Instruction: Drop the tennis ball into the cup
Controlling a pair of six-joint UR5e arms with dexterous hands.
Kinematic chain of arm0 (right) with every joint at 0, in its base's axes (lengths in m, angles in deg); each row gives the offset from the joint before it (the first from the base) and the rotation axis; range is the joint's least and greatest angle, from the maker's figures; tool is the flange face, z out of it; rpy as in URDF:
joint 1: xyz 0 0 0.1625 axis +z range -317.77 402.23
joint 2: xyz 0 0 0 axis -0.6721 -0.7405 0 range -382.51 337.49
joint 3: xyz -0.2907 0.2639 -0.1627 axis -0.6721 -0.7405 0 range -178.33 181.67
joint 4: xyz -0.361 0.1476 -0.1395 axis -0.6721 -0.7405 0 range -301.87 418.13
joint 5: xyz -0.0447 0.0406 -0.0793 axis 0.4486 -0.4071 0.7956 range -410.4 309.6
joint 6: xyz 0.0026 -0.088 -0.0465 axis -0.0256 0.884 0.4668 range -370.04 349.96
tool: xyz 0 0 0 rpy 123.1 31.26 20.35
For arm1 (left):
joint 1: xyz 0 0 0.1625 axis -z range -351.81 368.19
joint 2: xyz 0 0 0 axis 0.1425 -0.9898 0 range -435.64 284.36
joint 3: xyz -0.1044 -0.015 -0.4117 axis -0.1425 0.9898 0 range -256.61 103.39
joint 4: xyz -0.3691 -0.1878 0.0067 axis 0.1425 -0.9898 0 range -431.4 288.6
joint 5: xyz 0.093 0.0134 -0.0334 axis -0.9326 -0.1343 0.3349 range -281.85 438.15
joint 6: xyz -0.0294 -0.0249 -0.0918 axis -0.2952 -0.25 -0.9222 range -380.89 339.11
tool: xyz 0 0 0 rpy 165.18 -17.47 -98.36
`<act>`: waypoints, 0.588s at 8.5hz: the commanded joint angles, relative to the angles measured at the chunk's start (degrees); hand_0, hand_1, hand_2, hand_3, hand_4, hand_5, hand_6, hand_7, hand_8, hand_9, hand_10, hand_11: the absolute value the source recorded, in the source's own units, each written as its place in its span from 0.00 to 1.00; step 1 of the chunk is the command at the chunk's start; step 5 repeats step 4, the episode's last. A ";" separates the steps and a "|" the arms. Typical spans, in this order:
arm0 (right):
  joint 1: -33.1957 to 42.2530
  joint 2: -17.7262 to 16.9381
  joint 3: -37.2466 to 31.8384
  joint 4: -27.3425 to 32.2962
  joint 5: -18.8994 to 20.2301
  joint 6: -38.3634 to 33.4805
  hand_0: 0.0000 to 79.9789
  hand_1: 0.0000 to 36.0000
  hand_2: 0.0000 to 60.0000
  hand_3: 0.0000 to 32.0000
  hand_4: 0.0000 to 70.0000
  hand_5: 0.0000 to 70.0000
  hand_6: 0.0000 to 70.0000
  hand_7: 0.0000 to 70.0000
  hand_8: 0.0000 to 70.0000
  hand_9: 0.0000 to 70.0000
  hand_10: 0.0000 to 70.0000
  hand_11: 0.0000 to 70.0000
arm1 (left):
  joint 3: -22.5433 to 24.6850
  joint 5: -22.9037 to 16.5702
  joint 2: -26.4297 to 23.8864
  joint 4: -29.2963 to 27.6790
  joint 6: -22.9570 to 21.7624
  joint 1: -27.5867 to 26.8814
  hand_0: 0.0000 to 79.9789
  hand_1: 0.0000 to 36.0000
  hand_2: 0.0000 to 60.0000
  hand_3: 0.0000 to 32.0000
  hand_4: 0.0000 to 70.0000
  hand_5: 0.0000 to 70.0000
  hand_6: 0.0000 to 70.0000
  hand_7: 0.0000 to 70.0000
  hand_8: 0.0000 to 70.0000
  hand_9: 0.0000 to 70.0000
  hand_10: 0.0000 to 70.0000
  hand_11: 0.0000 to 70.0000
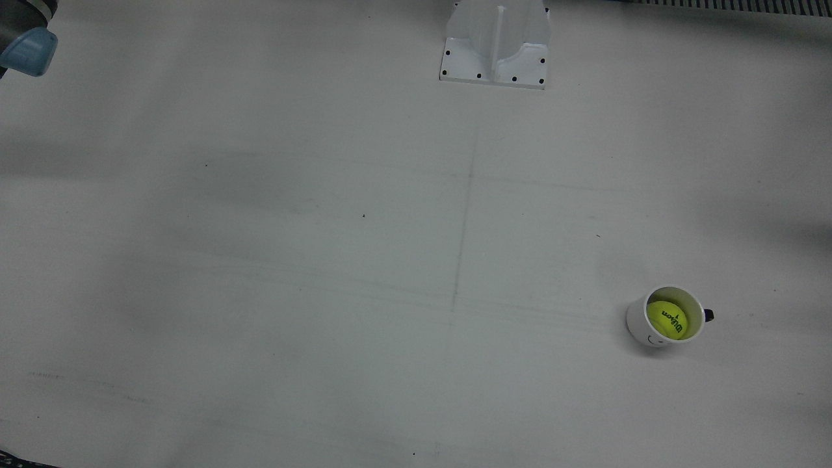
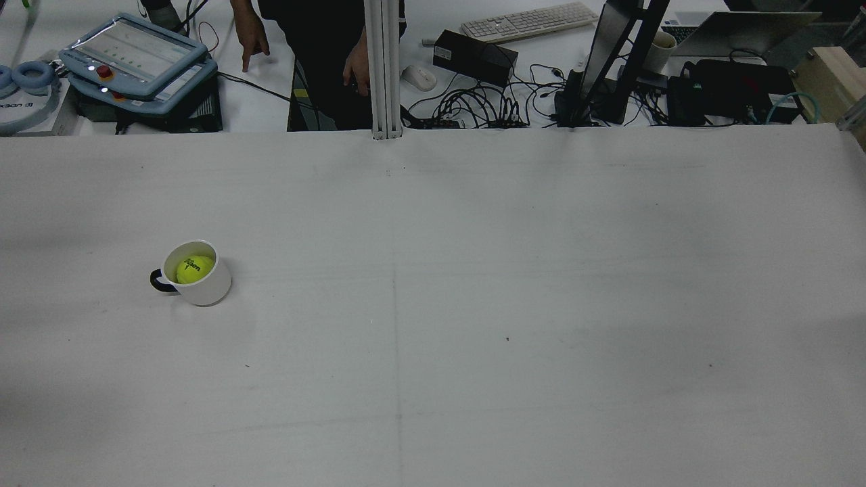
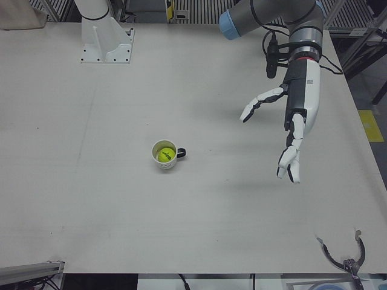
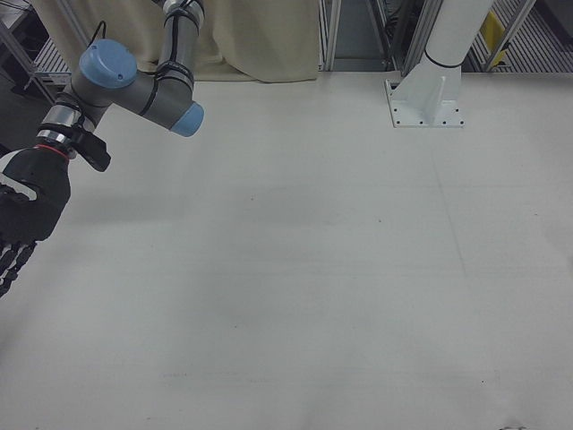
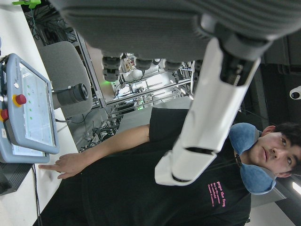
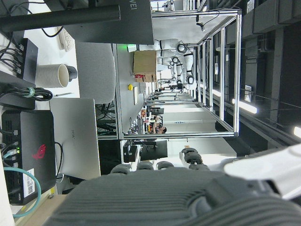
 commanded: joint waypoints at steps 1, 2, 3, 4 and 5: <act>0.00 0.00 0.00 0.00 0.00 0.00 0.00 0.00 0.00 0.00 0.00 0.00 0.00 0.00 0.00 0.00 0.00 0.00 | -0.86 -0.12 0.83 -1.37 -0.26 0.72 1.00 1.00 0.95 0.14 0.00 0.32 0.02 0.00 0.03 0.05 0.06 0.16; 0.00 0.00 0.00 0.00 0.00 0.00 0.00 0.00 0.00 0.00 0.00 0.00 0.00 0.00 0.00 0.00 0.00 0.00 | -0.68 -0.12 0.92 -1.64 -0.34 0.73 1.00 1.00 1.00 0.13 0.00 0.45 0.02 0.00 0.03 0.05 0.06 0.17; 0.00 0.00 0.00 0.00 0.00 0.00 0.00 0.00 0.00 0.00 0.00 0.00 0.00 0.00 0.00 0.00 0.00 0.00 | -0.33 -0.21 1.27 -1.81 -0.43 0.73 1.00 1.00 1.00 0.06 0.00 0.80 0.02 0.01 0.03 0.05 0.07 0.17; 0.00 0.00 0.00 0.00 0.00 0.00 0.00 0.00 0.00 0.00 0.00 0.00 0.00 0.00 0.00 0.00 0.00 0.00 | -0.15 -0.21 1.97 -2.08 -0.43 0.73 1.00 1.00 1.00 0.07 0.00 0.57 0.02 0.01 0.03 0.05 0.07 0.17; 0.00 0.00 0.00 0.00 0.00 0.00 0.00 0.00 0.00 0.00 0.00 0.00 0.00 0.00 0.00 0.00 0.00 0.00 | -0.15 -0.21 1.97 -2.08 -0.43 0.73 1.00 1.00 1.00 0.07 0.00 0.57 0.02 0.01 0.03 0.05 0.07 0.17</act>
